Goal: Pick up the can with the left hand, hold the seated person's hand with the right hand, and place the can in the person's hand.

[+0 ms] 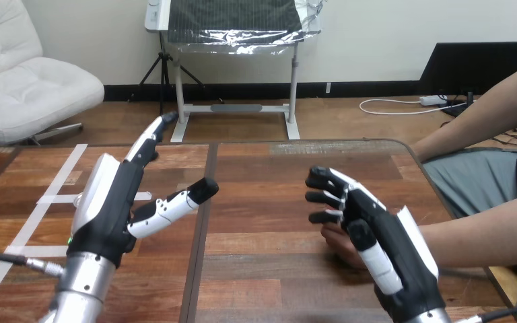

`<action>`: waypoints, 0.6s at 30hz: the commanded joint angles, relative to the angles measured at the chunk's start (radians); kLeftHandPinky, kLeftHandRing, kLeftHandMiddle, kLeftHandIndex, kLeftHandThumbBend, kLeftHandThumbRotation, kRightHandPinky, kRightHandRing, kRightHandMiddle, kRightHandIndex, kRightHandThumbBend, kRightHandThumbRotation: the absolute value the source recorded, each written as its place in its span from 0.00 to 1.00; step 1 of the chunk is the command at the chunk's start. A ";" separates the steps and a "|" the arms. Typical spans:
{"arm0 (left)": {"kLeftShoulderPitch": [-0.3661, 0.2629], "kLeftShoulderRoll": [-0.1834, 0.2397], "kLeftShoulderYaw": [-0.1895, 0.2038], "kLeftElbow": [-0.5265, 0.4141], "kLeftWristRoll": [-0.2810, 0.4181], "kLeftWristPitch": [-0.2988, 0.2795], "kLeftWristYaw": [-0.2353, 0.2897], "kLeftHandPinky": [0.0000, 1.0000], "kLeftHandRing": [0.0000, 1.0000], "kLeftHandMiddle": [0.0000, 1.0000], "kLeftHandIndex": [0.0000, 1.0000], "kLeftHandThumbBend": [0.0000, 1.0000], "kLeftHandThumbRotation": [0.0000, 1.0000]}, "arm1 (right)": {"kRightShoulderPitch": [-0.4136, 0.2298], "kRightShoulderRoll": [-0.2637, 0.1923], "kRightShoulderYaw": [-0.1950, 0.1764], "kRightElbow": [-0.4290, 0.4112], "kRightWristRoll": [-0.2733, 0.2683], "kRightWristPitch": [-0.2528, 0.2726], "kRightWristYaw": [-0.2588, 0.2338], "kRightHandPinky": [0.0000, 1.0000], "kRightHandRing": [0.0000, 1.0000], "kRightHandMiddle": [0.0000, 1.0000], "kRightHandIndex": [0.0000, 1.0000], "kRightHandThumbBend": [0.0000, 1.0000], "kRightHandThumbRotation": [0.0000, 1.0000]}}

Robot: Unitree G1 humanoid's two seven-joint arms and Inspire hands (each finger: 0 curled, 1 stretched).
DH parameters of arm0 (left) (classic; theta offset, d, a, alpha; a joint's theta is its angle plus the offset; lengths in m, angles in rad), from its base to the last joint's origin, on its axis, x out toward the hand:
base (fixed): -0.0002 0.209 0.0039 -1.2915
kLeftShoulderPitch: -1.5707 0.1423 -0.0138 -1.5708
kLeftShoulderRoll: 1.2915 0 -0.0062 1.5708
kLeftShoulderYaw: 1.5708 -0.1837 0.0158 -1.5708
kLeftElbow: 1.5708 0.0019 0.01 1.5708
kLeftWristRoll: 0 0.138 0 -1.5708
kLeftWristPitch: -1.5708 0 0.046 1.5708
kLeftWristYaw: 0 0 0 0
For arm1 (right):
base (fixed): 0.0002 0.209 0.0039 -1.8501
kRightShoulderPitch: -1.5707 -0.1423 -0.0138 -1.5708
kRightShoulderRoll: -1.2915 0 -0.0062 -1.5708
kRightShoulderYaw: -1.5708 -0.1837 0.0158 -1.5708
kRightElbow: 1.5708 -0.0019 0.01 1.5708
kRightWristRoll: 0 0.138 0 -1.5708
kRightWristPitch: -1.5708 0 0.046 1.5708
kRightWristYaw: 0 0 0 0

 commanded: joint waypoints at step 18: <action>-0.127 0.083 0.005 0.008 0.122 0.027 0.099 1.00 1.00 1.00 1.00 0.87 0.78 | -0.034 -0.002 0.018 -0.180 -0.012 0.097 -0.024 0.71 0.81 0.84 0.84 0.94 0.93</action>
